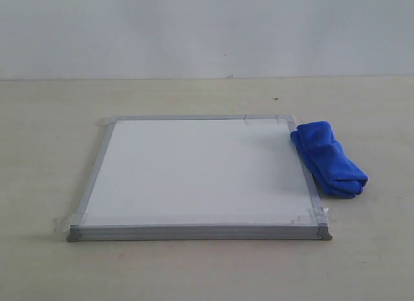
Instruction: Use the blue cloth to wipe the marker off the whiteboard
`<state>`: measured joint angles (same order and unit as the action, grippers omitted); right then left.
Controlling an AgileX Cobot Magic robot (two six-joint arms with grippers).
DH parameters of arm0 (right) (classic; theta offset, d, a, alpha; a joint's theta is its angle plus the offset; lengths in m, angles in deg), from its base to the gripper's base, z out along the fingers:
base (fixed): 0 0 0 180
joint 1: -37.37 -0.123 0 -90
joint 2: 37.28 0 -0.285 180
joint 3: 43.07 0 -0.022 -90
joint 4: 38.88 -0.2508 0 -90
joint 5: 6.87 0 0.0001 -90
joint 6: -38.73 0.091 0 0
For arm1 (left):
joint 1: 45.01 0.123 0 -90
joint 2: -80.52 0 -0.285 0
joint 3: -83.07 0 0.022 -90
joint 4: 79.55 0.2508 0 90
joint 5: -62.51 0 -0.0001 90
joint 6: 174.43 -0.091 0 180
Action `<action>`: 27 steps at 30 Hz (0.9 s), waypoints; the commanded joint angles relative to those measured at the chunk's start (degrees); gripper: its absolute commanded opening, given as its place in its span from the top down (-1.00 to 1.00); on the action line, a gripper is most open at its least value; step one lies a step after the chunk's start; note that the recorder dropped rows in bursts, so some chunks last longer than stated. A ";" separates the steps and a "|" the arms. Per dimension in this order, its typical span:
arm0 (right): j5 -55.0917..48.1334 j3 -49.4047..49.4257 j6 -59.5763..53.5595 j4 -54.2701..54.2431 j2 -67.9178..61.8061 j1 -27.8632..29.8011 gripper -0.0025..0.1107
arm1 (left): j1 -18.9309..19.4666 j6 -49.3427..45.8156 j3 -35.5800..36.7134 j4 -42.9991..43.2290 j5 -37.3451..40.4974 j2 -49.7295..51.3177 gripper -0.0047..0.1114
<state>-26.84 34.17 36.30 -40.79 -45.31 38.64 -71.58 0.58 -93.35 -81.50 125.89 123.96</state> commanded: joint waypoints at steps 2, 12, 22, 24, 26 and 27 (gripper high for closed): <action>0.39 -0.02 -0.03 0.15 0.25 0.38 0.96 | -0.02 0.68 0.50 -0.25 -0.86 -6.39 0.84; 0.39 -0.02 -0.03 0.15 0.25 0.38 0.96 | 1.60 0.68 17.11 -0.52 -12.35 -10.95 0.84; 0.30 -0.02 -0.03 0.15 0.25 0.38 0.96 | 15.51 0.08 50.56 -8.86 -49.13 -16.90 0.84; 0.30 -0.02 -0.03 0.15 0.25 0.38 0.96 | 18.94 -0.18 55.12 -9.19 -49.64 -18.90 0.84; 0.30 -0.02 -0.03 0.15 0.25 0.38 0.96 | 21.53 -0.74 58.69 -9.19 -49.67 -20.82 0.84; 0.30 -0.02 -0.03 0.15 0.25 0.38 0.96 | 22.65 -1.61 60.17 -9.19 -49.80 -21.89 0.84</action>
<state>-26.93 34.17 36.30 -40.79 -45.31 38.64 -51.87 0.36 -37.01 -89.86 78.13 104.56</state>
